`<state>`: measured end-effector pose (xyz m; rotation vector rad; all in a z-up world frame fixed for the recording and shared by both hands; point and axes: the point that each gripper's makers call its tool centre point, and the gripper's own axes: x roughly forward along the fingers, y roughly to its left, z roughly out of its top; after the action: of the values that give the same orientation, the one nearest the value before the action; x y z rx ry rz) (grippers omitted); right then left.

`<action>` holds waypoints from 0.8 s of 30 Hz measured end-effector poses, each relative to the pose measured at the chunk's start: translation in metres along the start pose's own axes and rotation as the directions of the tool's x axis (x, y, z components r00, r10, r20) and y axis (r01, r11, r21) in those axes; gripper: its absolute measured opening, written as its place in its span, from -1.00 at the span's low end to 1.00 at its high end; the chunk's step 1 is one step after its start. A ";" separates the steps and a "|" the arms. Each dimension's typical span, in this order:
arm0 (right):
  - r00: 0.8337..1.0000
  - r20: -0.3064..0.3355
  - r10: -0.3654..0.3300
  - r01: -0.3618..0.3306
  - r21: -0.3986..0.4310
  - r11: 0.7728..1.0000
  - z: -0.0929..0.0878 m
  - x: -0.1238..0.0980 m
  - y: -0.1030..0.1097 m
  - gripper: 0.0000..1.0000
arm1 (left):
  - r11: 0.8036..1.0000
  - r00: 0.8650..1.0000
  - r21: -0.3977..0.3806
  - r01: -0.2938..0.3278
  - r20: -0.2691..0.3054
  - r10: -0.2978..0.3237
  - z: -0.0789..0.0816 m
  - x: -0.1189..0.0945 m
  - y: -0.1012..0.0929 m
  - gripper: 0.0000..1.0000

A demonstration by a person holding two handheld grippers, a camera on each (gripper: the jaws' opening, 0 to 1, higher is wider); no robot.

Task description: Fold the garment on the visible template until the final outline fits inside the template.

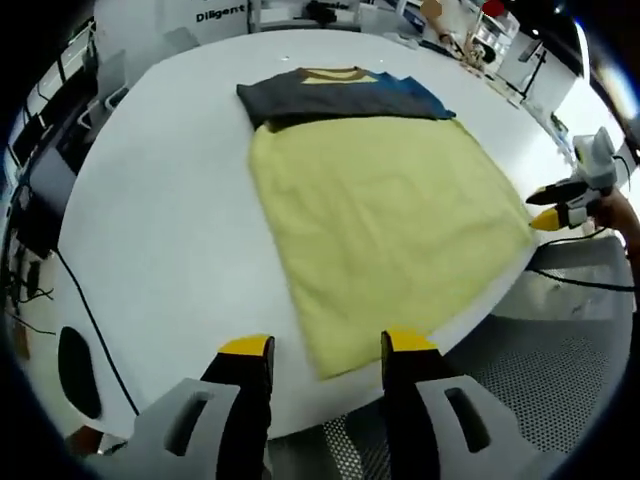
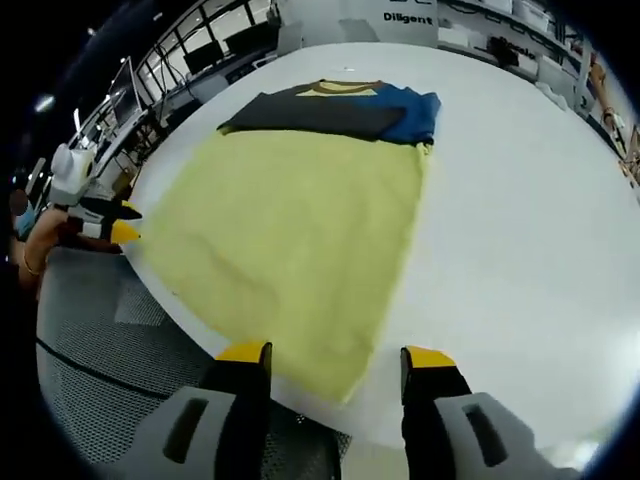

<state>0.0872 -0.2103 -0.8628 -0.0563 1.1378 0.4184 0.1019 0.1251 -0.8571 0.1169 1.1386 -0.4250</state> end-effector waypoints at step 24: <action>0.995 -0.069 -0.076 0.079 0.043 0.996 -0.014 0.001 -0.008 -0.92 | 0.998 0.998 -0.053 -0.031 -0.047 0.028 -0.011 0.004 0.004 -0.69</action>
<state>0.0779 -0.2215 -0.8708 -0.0746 1.2073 0.3235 0.0956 0.1307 -0.8658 0.0971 1.1914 -0.3669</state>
